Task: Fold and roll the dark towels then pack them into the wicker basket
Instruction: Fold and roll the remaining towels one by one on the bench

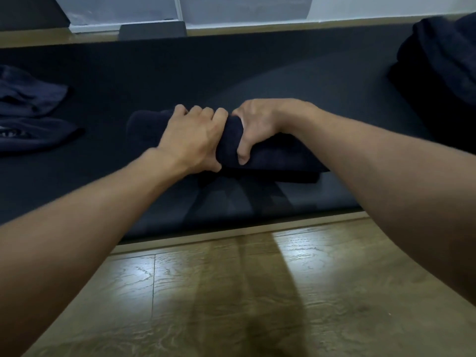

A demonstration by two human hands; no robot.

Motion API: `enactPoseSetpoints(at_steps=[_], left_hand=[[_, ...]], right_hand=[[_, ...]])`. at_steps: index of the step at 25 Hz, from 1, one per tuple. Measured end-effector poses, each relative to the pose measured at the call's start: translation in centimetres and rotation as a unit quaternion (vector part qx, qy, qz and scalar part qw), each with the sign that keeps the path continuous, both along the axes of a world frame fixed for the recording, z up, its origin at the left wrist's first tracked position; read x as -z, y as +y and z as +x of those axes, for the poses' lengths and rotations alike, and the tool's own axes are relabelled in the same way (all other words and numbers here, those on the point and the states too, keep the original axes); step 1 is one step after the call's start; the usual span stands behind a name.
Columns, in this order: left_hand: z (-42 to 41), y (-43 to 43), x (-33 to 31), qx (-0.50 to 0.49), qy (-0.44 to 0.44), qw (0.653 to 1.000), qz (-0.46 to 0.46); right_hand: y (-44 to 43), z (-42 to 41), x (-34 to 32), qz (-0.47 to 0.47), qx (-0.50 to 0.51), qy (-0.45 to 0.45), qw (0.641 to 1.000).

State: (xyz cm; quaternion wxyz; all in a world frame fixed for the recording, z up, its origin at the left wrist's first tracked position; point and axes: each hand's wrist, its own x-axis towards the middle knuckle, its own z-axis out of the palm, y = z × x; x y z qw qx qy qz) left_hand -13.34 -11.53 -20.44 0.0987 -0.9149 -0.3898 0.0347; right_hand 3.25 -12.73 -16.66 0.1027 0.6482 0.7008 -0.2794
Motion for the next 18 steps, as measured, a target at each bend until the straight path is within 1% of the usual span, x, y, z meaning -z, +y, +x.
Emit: enactPoseSetpoints(at_steps=[1, 2, 3, 4, 5, 6, 7, 8, 9, 10, 11, 12, 13, 14, 15, 16, 17, 18], left_hand=[[0.4, 0.9, -0.8, -0.006, 0.007, 0.998, -0.063], [1.0, 1.8, -1.6, -0.017, 0.022, 0.993, -0.117], [1.5, 2.6, -2.2, -0.031, 0.043, 0.985, -0.163], [1.9, 3.4, -2.8, -0.044, 0.059, 0.975, -0.208], [2.3, 4.5, -3.2, -0.055, 0.068, 0.964, -0.252], [2.7, 5.2, -3.6, -0.069, 0.075, 0.953, -0.286], [3.1, 5.7, -3.8, -0.082, 0.084, 0.943, -0.31], [3.5, 5.7, -3.9, -0.095, 0.09, 0.94, -0.315], [3.7, 5.5, -3.5, -0.103, 0.092, 0.947, -0.289], [3.6, 4.8, -2.8, -0.106, 0.091, 0.964, -0.228], [3.3, 3.7, -1.6, -0.093, 0.076, 0.983, -0.137], [3.0, 2.4, -0.7, -0.065, 0.048, 0.996, -0.047], [2.7, 1.6, -0.1, -0.034, 0.022, 0.999, 0.008], [2.5, 1.4, -0.3, -0.014, 0.014, 1.0, 0.007], [2.5, 2.1, -1.2, -0.011, 0.028, 0.999, -0.043], [2.8, 3.0, -2.5, -0.021, 0.045, 0.992, -0.118], [3.3, 3.8, -3.6, -0.038, 0.069, 0.979, -0.186], [3.6, 4.4, -4.2, -0.048, 0.09, 0.967, -0.232]], right_hand=[[-0.1, -0.1, 0.1, 0.001, 0.007, 0.005, 1.0], [-0.5, -0.2, 0.5, 0.03, 0.007, -0.009, 0.999], [-1.2, -0.4, 1.2, 0.086, 0.001, -0.057, 0.995], [-2.2, -0.6, 2.2, 0.159, -0.015, -0.134, 0.978], [-3.4, -0.9, 3.2, 0.23, -0.032, -0.207, 0.95], [-4.2, -1.0, 4.1, 0.283, -0.044, -0.254, 0.924], [-4.5, -0.9, 4.4, 0.311, -0.049, -0.271, 0.91], [-4.0, -0.5, 4.2, 0.31, -0.046, -0.269, 0.911], [-3.2, -0.1, 3.6, 0.288, -0.039, -0.242, 0.926], [-2.2, 0.4, 2.9, 0.249, -0.029, -0.195, 0.948], [-1.1, 0.7, 2.2, 0.202, -0.021, -0.146, 0.968], [-0.2, 1.1, 1.3, 0.155, -0.02, -0.116, 0.981], [0.6, 1.3, 0.6, 0.109, -0.024, -0.099, 0.989], [1.2, 1.5, 0.2, 0.063, -0.023, -0.084, 0.994], [1.6, 1.7, 0.0, 0.026, -0.012, -0.069, 0.997], [1.6, 1.9, -0.3, -0.002, 0.004, -0.048, 0.999], [1.4, 2.0, -0.4, -0.017, 0.016, -0.024, 0.999], [0.9, 1.8, -0.2, -0.01, 0.019, -0.008, 1.0]])
